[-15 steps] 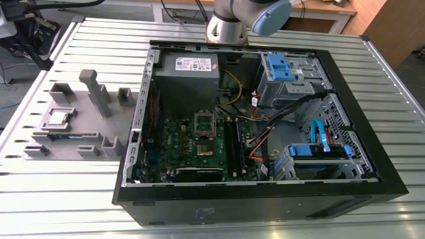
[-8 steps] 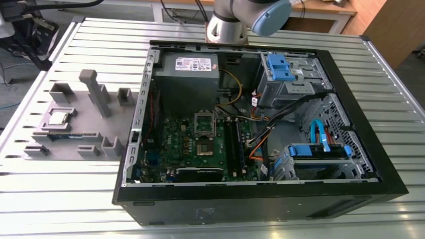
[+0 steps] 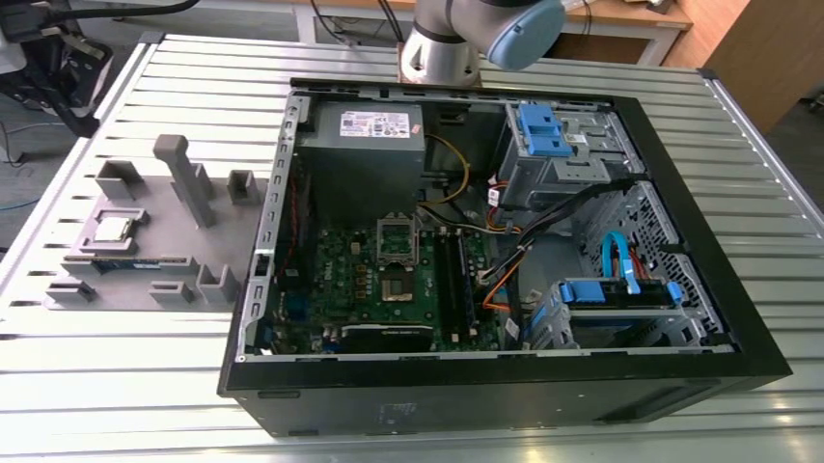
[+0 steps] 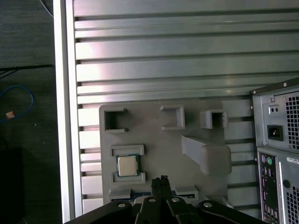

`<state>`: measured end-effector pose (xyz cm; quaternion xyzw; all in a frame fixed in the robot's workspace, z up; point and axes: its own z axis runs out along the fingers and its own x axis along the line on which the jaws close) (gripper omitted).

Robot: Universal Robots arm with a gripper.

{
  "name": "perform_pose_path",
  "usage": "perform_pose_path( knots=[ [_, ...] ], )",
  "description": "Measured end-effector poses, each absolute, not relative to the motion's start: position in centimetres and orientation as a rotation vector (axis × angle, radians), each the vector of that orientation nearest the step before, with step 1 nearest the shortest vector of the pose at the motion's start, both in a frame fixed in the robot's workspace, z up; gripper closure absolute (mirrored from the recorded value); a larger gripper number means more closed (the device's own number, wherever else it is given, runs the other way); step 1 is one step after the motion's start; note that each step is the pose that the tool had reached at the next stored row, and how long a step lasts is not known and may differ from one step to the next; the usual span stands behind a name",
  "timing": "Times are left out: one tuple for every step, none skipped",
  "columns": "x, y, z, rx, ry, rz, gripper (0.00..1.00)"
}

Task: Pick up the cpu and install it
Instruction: 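Reach for the cpu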

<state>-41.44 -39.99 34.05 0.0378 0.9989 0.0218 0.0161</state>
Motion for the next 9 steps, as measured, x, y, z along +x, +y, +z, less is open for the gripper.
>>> perform_pose_path(
  knots=[
    [-41.45,-39.99,34.05,0.117,3.107,0.068,0.89],
    [-41.47,-39.99,34.05,0.118,3.107,0.068,0.89],
    [-41.49,-39.99,34.04,0.118,3.106,0.068,0.89],
    [-41.51,-39.99,34.04,0.118,3.106,0.068,0.89],
    [-41.54,-39.99,34.04,0.118,3.107,0.068,0.89],
    [-41.56,-39.99,34.04,0.118,3.106,0.068,0.89],
    [-41.58,-39.99,34.03,0.118,3.106,0.068,0.89],
    [-41.64,-39.99,34.03,0.118,3.107,0.068,0.89],
    [-41.69,-39.99,34.03,0.118,3.106,0.068,0.89]
  ],
)
